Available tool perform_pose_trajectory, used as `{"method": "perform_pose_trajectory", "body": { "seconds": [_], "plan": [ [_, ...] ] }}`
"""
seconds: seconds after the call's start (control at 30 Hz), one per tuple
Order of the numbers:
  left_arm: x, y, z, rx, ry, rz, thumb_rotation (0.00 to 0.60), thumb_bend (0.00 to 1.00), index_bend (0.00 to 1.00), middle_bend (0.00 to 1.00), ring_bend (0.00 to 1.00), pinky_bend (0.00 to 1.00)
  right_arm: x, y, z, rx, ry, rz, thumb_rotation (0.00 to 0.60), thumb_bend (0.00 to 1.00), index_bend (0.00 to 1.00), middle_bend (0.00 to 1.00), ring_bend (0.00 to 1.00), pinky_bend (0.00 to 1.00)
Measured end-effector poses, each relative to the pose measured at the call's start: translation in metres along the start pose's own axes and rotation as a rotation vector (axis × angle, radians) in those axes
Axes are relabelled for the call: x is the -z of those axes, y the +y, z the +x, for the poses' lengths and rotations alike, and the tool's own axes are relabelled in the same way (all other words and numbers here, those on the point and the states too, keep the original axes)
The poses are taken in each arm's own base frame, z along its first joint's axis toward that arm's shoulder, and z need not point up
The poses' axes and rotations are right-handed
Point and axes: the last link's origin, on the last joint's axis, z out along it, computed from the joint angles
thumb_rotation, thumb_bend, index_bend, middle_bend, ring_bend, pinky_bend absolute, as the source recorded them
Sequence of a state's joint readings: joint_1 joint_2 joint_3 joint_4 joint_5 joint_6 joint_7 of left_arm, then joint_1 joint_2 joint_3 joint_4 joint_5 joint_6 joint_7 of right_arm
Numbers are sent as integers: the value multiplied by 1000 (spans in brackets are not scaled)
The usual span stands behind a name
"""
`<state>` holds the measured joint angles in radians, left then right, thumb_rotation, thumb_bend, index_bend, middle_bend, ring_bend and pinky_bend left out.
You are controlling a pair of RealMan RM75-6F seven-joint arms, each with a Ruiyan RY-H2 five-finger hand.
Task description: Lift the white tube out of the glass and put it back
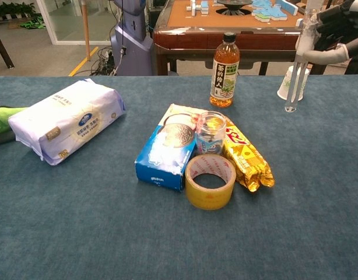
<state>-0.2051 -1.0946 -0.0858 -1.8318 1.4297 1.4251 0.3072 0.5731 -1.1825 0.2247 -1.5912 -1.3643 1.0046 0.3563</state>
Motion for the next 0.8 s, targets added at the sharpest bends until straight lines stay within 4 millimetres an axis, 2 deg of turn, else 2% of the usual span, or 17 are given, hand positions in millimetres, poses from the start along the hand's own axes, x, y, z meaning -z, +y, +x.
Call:
{"method": "perform_pose_trajectory", "body": {
  "seconds": [0.13, 0.3, 0.43, 0.53, 0.8],
  "plan": [
    [0, 0, -1, -1, -2, 1, 600, 213, 112, 196, 239, 186, 1, -4, -3, -30, -16, -1, 600, 519, 686, 527, 428, 312],
    [0, -1, 0, -1, 1, 2, 600, 213, 112, 196, 239, 186, 2, -10, -7, -231, -62, 11, 600, 519, 686, 527, 428, 312],
    [1, -1, 0, -4, 0, 4, 600, 213, 112, 196, 239, 186, 3, -12, -8, -307, -84, 21, 600, 519, 686, 527, 428, 312],
    [1, -1, 0, -2, 1, 5, 600, 213, 112, 195, 239, 186, 2, -9, -7, -258, -74, 25, 600, 519, 686, 527, 428, 312],
    [0, 0, 0, -2, 0, -1, 600, 213, 112, 196, 239, 186, 1, -4, -4, 39, -8, 26, 600, 519, 686, 527, 428, 312]
  ]
}}
